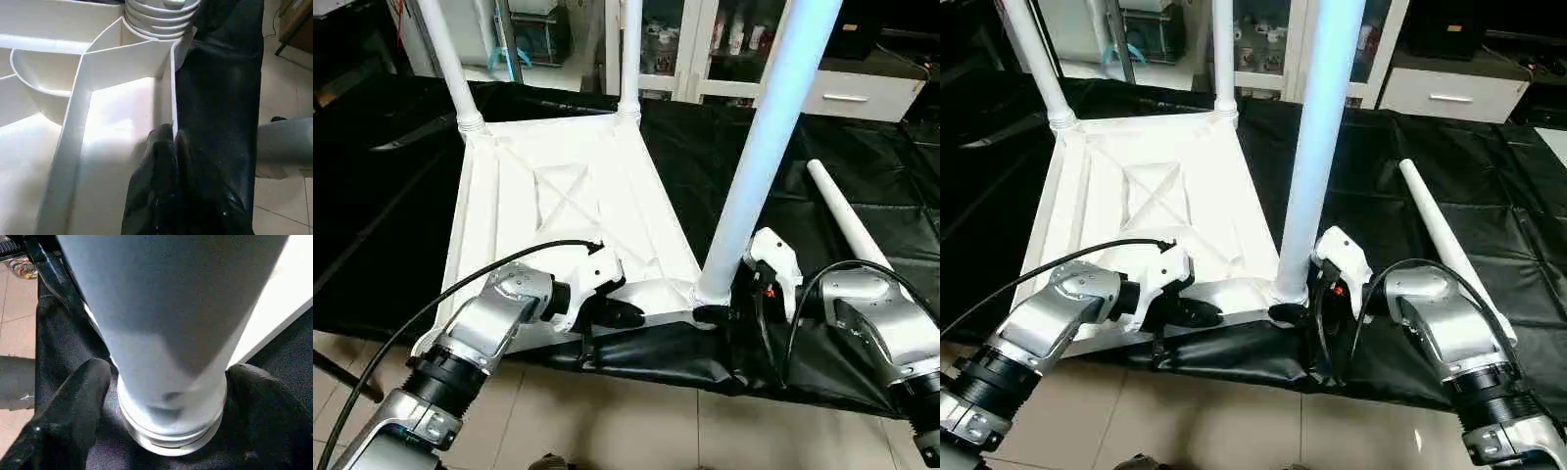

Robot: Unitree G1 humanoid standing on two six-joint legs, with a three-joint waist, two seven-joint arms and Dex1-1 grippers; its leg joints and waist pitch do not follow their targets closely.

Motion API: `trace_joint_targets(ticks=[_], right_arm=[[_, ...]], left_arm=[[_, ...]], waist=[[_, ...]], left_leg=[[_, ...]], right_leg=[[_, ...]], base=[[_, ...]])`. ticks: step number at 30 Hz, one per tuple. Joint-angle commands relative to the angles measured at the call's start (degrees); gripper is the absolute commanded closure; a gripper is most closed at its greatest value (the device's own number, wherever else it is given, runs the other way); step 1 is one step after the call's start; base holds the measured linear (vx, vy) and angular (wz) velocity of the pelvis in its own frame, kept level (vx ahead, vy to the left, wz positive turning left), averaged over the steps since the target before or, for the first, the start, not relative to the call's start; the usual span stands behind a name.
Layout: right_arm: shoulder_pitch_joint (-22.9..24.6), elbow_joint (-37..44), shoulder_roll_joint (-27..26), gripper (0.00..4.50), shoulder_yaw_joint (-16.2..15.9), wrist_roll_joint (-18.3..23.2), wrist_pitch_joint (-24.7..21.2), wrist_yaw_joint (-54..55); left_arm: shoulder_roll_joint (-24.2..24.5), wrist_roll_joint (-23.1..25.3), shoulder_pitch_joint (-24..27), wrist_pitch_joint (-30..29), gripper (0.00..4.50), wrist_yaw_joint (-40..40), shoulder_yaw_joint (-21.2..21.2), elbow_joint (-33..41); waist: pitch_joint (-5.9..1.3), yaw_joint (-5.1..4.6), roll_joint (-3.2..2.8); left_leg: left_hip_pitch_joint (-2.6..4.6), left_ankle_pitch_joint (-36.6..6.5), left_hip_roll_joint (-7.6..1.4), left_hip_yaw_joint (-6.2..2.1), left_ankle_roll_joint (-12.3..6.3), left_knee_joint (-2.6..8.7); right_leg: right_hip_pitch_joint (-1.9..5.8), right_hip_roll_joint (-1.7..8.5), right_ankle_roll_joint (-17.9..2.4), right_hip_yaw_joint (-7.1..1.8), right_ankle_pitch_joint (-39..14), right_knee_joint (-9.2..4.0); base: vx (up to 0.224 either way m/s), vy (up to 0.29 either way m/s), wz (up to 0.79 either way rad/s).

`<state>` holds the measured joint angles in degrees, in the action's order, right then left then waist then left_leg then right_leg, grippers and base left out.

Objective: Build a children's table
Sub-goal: Rotate leg to tighten

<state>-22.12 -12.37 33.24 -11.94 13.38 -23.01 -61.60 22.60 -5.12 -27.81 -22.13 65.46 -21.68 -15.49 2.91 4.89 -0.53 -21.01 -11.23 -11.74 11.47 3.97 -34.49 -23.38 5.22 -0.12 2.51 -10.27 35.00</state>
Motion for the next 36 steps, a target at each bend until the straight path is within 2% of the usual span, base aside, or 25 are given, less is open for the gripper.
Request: trace_joint_targets(ticks=[1, 11, 24, 28, 29, 30, 31, 32, 33, 34, 36], right_arm=[[-0.8, -0.2, -0.3, 0.75, -0.3, -0.2, 0.6, 0.3], [-0.1, -0.2, -0.5, 1.66, 0.2, -0.4, 0.9, -0.1], [0.1, -0.6, -0.8, 1.78, 0.4, -0.5, 1.2, -0.2], [0.0, -2.8, -2.8, 1.78, 1.5, -1.0, 2.2, 3.5], [-0.5, -5.5, -5.8, 1.78, 3.0, -1.9, 3.3, 9.6], [-0.5, -5.5, -5.8, 1.78, 3.0, -1.9, 3.3, 9.6], [-1.1, -10.0, -13.2, 1.78, 6.1, -3.5, 4.3, 23.7], [-1.4, -11.3, -16.0, 1.78, 7.2, -3.9, 4.4, 28.9], [-1.4, -11.3, -16.0, 1.78, 7.2, -3.9, 4.4, 28.9], [-2.1, -13.0, -19.4, 1.78, 8.4, -4.0, 4.3, 34.4], [-3.2, -15.3, -22.2, 1.78, 8.9, -4.4, 5.1, 38.9]], left_arm=[[0.1, 0.3, -0.5, -0.3, 4.5, 1.5, -1.7, 0.6], [-0.2, 0.4, -0.7, 0.0, 4.5, 1.5, -1.7, 0.2], [-0.1, 0.5, -0.7, 0.0, 4.5, 1.6, -1.8, 0.1], [-0.8, 0.5, -0.7, -0.2, 4.5, 0.2, -1.3, -0.4], [-2.4, 0.8, -1.0, -0.4, 4.5, -2.7, -0.3, -1.7], [-2.4, 0.8, -1.0, -0.4, 4.5, -2.7, -0.3, -1.7], [-6.8, 2.4, -2.8, -0.6, 4.5, -11.1, 1.5, -5.8], [-8.6, 3.1, -3.7, -0.7, 4.5, -14.2, 2.0, -7.4], [-8.6, 3.1, -3.7, -0.7, 4.5, -14.2, 2.0, -7.4], [-10.8, 3.7, -4.9, -1.3, 4.5, -17.7, 2.4, -9.1], [-12.8, 4.3, -6.1, -1.8, 4.5, -20.5, 2.6, -10.7]], waist=[[-3.75, -0.32, 0.23], [-3.81, -0.36, 0.16], [-3.86, -0.36, 0.13], [-3.74, -0.5, 0.18], [-3.75, -0.63, 0.19], [-3.55, -0.9, 0.24], [-3.5, -1.46, 0.53], [-3.35, -1.88, 0.24], [-3.42, -2.18, 0.38], [-3.45, -2.39, 0.5], [-3.36, -2.78, 0.32]], left_leg=[[0.8, -9.8, -1.31, -0.58, -2.07, 4.08], [0.84, -10.0, -1.31, -0.6, -1.83, 4.07], [0.84, -9.6, -1.29, -0.6, -2.06, 3.99], [0.76, -10.2, -1.19, -0.58, -1.83, 4.03], [0.68, -10.5, -1.19, -0.56, -1.58, 4.01], [0.8, -12.2, -1.06, -0.59, -0.82, 4.18], [0.72, -12.8, -1.08, -0.6, -0.01, 4.3], [0.88, -14.5, -0.88, -0.81, 1.22, 4.42], [0.77, -15.1, -0.82, -1.03, 1.7, 4.57], [0.65, -15.4, -0.84, -1.23, 2.12, 4.77], [0.93, -17.1, -0.75, -1.19, 2.0, 4.72]], right_leg=[[2.7, 2.25, -13.6, -1.83, -7.9, -3.66], [2.73, 2.21, -13.5, -1.8, -7.8, -3.64], [2.77, 2.17, -13.9, -1.77, -6.9, -3.52], [2.71, 2.19, -13.8, -1.76, -8.3, -3.71], [2.61, 2.24, -13.6, -1.79, -8.8, -3.66], [2.51, 2.24, -13.1, -1.73, -11.6, -4.12], [2.37, 2.2, -12.5, -1.76, -13.2, -4.25], [2.16, 2.27, -11.7, -1.66, -16.7, -4.6], [2.46, 2.33, -11.0, -1.5, -18.5, -4.7], [2.68, 2.34, -9.4, -1.4, -20.1, -4.87], [2.25, 2.31, -8.9, -1.49, -21.5, -5.23]], base=[[0.0, 0.0, 0.0], [0.0, 0.0, 0.0], [0.0, 0.0, 0.0], [0.0, 0.0, 0.0], [0.0, 0.0, 0.0], [0.0, 0.0, 0.0], [0.0, 0.0, 0.0], [0.0, 0.0, 0.0], [0.0, 0.0, 0.0], [0.0, 0.0, 0.0], [0.0, 0.0, 0.0]])
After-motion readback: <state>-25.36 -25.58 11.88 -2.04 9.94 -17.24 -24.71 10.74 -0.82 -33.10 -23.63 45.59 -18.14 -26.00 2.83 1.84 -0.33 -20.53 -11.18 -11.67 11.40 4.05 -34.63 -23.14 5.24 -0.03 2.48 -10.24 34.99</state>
